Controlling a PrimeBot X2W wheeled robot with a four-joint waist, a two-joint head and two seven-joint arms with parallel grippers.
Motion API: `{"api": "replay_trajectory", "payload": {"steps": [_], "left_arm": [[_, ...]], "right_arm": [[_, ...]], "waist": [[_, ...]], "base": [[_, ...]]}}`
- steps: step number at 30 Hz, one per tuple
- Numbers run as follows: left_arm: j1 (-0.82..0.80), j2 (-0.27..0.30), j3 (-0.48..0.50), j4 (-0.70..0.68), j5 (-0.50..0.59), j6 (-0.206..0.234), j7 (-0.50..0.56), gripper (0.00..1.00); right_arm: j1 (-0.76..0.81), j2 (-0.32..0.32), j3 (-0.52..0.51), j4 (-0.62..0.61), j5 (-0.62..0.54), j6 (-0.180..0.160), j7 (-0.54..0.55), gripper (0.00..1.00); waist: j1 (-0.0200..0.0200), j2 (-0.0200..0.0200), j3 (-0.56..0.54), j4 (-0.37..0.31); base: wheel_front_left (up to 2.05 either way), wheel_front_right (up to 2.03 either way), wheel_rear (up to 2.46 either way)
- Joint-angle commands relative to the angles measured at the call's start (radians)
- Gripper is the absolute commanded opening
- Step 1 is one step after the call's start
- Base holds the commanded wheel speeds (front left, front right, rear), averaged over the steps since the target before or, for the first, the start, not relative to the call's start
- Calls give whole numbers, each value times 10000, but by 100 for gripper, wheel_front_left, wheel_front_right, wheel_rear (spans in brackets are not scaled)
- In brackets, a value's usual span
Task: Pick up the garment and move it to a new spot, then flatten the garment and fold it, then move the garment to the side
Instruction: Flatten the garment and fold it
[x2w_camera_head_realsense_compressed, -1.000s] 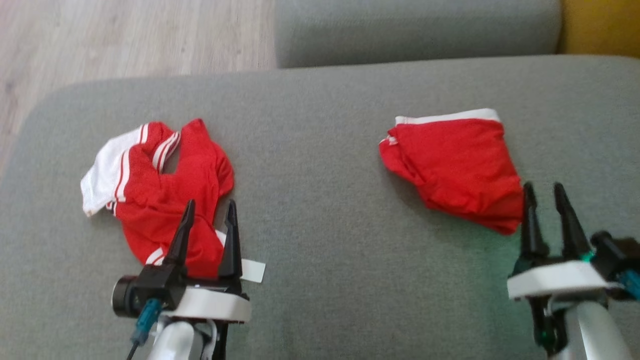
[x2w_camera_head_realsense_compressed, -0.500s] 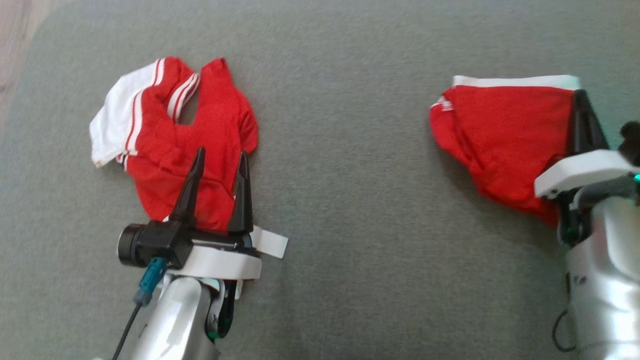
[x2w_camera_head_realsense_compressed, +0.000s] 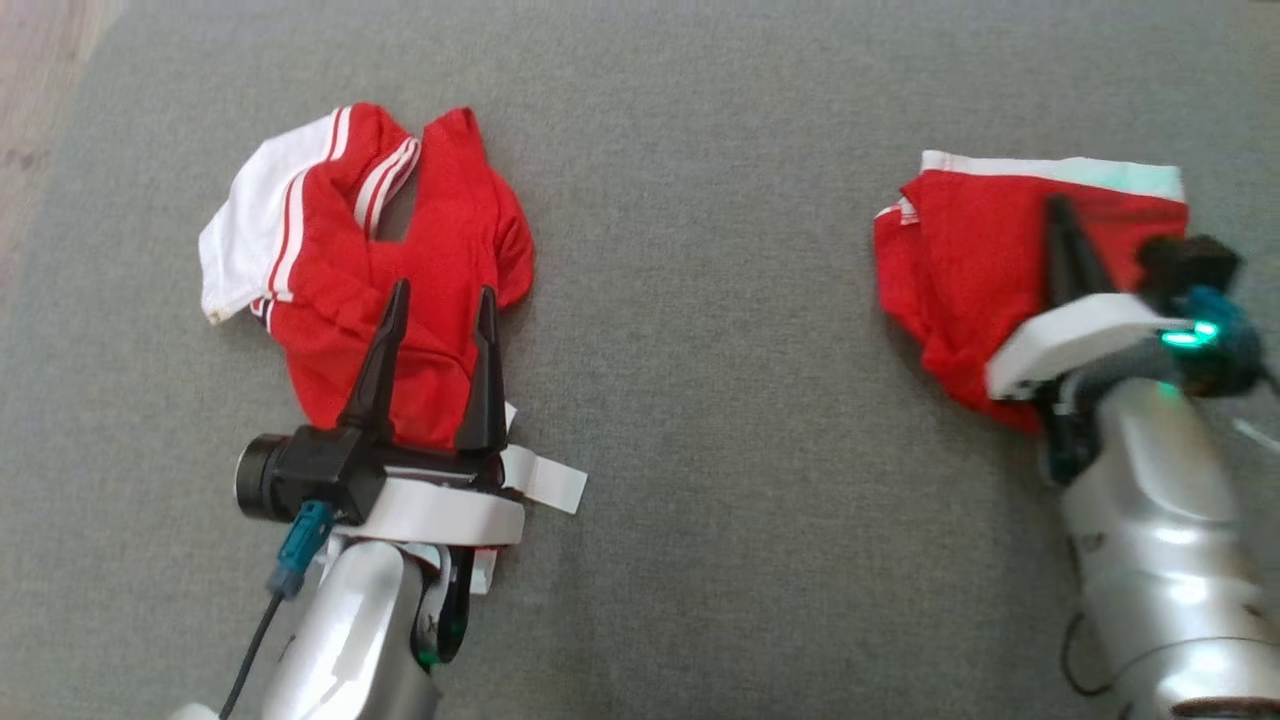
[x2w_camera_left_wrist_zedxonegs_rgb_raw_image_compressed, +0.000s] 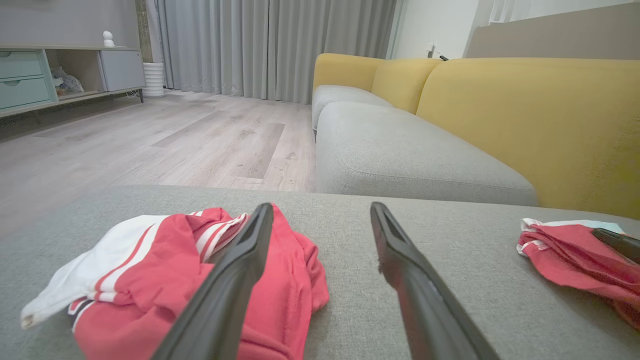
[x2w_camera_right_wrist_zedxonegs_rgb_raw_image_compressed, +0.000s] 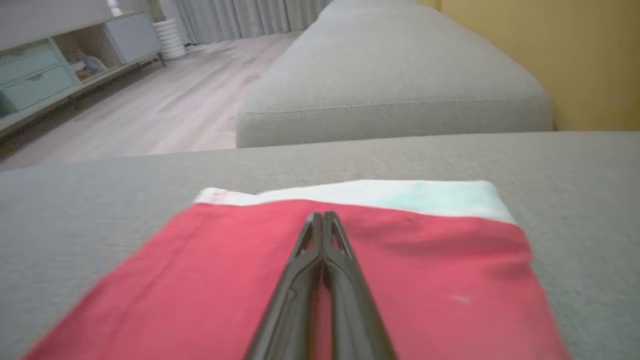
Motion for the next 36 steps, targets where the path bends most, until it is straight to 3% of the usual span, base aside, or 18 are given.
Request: {"api": "replay_trajectory", "payload": {"steps": [1, 8, 13, 20, 24, 31, 32, 33, 36], "left_arm": [[-222, 66, 286, -251, 8, 32, -49, 100], [-155, 66, 224, -209, -7, 12, -49, 100], [-165, 66, 247, -191, 6, 19, -49, 100], [-91, 66, 406, -177, 76, 6, -49, 100], [40, 66, 501, -194, 86, 22, -49, 100], [383, 66, 650, -178, 98, 33, -49, 100], [433, 66, 669, -175, 89, 36, -49, 100], [485, 66, 686, -166, 87, 43, -49, 100], [664, 66, 727, -162, 84, 65, -49, 100]], "right_arm": [[-183, 198, 565, -354, 186, -7, -114, 0], [259, 265, 2829, 153, 1251, -7, -30, 0], [215, 267, 3652, 1021, 1738, -7, 195, 0], [124, 268, 3209, 755, 1959, -7, -110, 0], [640, 229, 2282, -1016, 1982, -7, -130, 0], [2485, 211, 728, -3784, 960, -7, -133, 2], [2745, 223, 584, -4072, 836, -7, -133, 78], [3003, 235, 456, -4311, 778, -7, -134, 100], [3736, 259, 358, -4894, 710, -7, -134, 100]], "waist": [[1, 0, -113, -79], [1, 0, -329, -165], [1, 0, -399, -219], [1, 0, -714, -443], [1, 0, -1057, -672], [1, 0, -1695, -1112], [1, 0, -1774, -1161], [1, 0, -1849, -1206], [1, 0, -2032, -1306]], "base": [[0, 0, 0], [0, 0, 0], [0, 0, 0], [0, 0, 0], [0, 0, 0], [0, 0, 0], [0, 0, 0], [0, 0, 0], [0, 0, 0]]}}
